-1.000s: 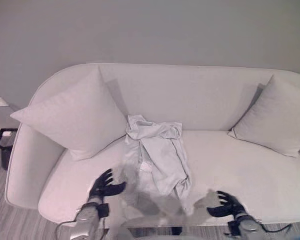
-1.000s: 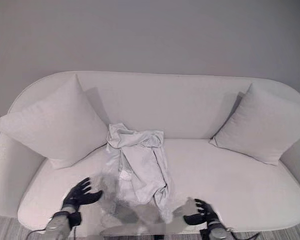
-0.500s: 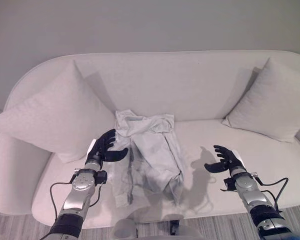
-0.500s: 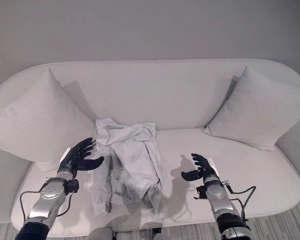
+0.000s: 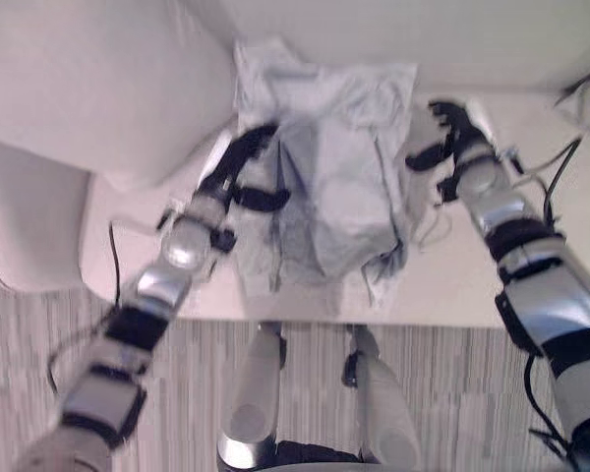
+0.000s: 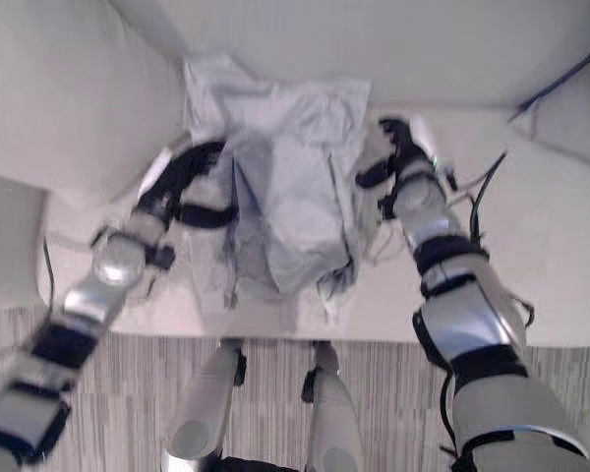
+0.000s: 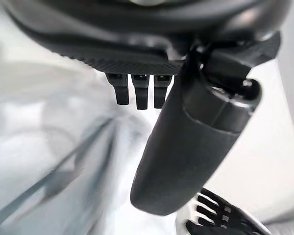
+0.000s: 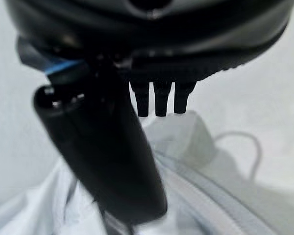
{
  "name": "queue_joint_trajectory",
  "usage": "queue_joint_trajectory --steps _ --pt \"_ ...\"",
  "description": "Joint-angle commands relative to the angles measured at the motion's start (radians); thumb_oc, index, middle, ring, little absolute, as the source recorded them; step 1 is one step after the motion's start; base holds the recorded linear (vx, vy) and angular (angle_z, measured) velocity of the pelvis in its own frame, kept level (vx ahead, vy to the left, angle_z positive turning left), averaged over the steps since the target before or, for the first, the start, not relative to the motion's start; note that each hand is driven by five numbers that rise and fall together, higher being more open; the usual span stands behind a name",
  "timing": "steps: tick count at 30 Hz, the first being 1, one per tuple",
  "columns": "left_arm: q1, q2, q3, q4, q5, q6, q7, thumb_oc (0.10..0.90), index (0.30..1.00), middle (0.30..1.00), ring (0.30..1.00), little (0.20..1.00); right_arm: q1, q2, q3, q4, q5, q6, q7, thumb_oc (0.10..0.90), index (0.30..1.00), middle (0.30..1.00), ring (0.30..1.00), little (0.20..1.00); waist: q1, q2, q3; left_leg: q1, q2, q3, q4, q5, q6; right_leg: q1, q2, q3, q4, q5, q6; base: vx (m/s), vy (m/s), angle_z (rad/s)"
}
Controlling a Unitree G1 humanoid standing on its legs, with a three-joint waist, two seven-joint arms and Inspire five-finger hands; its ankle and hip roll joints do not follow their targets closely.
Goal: Hang the clothes on the sofa on the clothes rack.
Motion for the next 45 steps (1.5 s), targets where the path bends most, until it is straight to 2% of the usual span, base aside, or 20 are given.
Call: queue_joint_trajectory --steps 1,2,7,8,11,16,20,23,28,36,42,45 --pt "-0.119 0.060 0.052 -0.058 0.088 -0.098 0.126 0.800 0.900 0.900 0.900 0.900 -0.094 -0.108 0.057 -0.097 0.036 -0.050 -0.083 0.800 0.900 0.900 0.900 0.900 0.000 -0.020 -0.025 0.065 0.053 -0.063 -0.015 -0.119 -0.021 0.067 -0.093 0.046 0.005 -0.114 -0.042 0.00 0.000 0.00" --pt "-0.213 0.098 0.024 -0.032 0.127 -0.096 0.167 0.800 0.900 0.900 0.900 0.900 -0.116 -0.110 0.079 -0.104 0.036 -0.052 -0.086 0.800 0.900 0.900 0.900 0.900 0.001 -0.029 -0.025 0.036 0.056 -0.075 -0.015 -0.121 -0.027 0.034 -0.087 0.045 0.005 -0.116 -0.042 0.00 0.000 0.00" --pt "-0.381 0.138 -0.029 0.042 0.180 -0.095 0.238 0.800 0.900 0.900 0.900 0.900 -0.165 -0.102 0.101 -0.082 0.048 -0.057 -0.094 0.800 0.900 0.900 0.900 0.900 0.005 -0.035 -0.025 -0.012 0.054 -0.087 -0.015 -0.121 -0.031 -0.018 -0.082 0.045 0.005 -0.121 -0.042 0.01 0.003 -0.01" --pt "-0.459 0.187 -0.072 0.090 0.220 -0.086 0.279 0.800 0.900 0.900 0.900 0.900 -0.166 -0.103 0.093 -0.096 0.064 -0.059 -0.101 0.800 0.900 0.900 0.900 0.900 0.008 -0.037 -0.025 -0.035 0.054 -0.094 -0.015 -0.123 -0.031 -0.039 -0.078 0.042 0.005 -0.121 -0.040 0.03 0.012 0.00" --pt "-0.489 0.219 -0.084 0.122 0.232 -0.080 0.303 0.800 0.900 0.900 0.900 0.900 -0.159 -0.119 0.093 -0.119 0.071 -0.060 -0.103 0.800 0.900 0.900 0.900 0.900 0.006 -0.038 -0.025 -0.048 0.056 -0.099 -0.015 -0.122 -0.034 -0.052 -0.076 0.039 0.005 -0.120 -0.038 0.03 0.013 -0.01" --pt "-0.508 0.262 -0.123 0.172 0.229 -0.081 0.310 0.800 0.900 0.900 0.900 0.900 -0.120 -0.135 0.030 -0.175 0.127 -0.071 -0.117 0.800 0.900 0.900 0.900 0.900 0.001 -0.042 -0.025 -0.055 0.061 -0.104 -0.015 -0.119 -0.032 -0.057 -0.071 0.037 0.005 -0.117 -0.036 0.01 0.002 0.01" --pt "-0.453 0.300 -0.110 0.182 0.224 -0.076 0.307 0.800 0.900 0.900 0.900 0.900 -0.077 -0.130 -0.039 -0.277 0.171 -0.084 -0.131 0.800 0.900 0.900 0.900 0.900 0.001 -0.043 -0.025 -0.052 0.064 -0.106 -0.015 -0.117 -0.029 -0.052 -0.070 0.033 0.005 -0.116 -0.036 0.01 0.003 0.00" --pt "-0.430 0.305 -0.101 0.182 0.219 -0.078 0.300 0.800 0.900 0.900 0.900 0.900 -0.073 -0.131 -0.045 -0.292 0.174 -0.086 -0.131 0.800 0.900 0.900 0.900 0.900 0.002 -0.042 -0.025 -0.050 0.064 -0.107 -0.015 -0.114 -0.030 -0.051 -0.071 0.032 0.005 -0.115 -0.036 0.00 0.000 0.00" --pt "-0.430 0.308 -0.162 0.178 0.223 -0.077 0.262 0.800 0.900 0.900 0.900 0.900 -0.148 -0.104 -0.018 -0.293 0.204 -0.093 -0.139 0.800 0.900 0.900 0.900 0.900 0.006 -0.044 -0.025 -0.074 0.069 -0.115 -0.015 -0.110 -0.027 -0.067 -0.070 0.024 0.005 -0.115 -0.036 0.00 0.003 0.02" --pt "-0.487 0.308 -0.283 0.214 0.210 -0.073 0.230 0.800 0.900 0.900 0.900 0.900 -0.262 -0.043 0.062 -0.267 0.238 -0.097 -0.137 0.800 0.900 0.900 0.900 0.900 0.006 -0.067 -0.025 -0.128 0.078 -0.129 -0.015 -0.101 -0.026 -0.126 -0.064 0.014 0.005 -0.111 -0.035 0.00 0.000 0.00" --pt "-0.501 0.290 -0.299 0.239 0.200 -0.070 0.229 0.800 0.900 0.900 0.900 0.900 -0.329 -0.002 0.121 -0.237 0.242 -0.097 -0.128 0.800 0.900 0.900 0.900 0.900 0.006 -0.074 -0.025 -0.159 0.082 -0.141 -0.014 -0.096 -0.029 -0.155 -0.062 0.011 0.005 -0.106 -0.035 0.00 0.005 -0.02" --pt "-0.554 0.280 -0.344 0.269 0.199 -0.068 0.233 0.800 0.900 0.900 0.900 0.900 -0.355 0.021 0.159 -0.215 0.240 -0.093 -0.123 0.800 0.900 0.900 0.900 0.900 0.007 -0.075 -0.025 -0.181 0.080 -0.144 -0.014 -0.093 -0.035 -0.175 -0.063 0.011 0.005 -0.106 -0.035 0.00 0.019 -0.02"
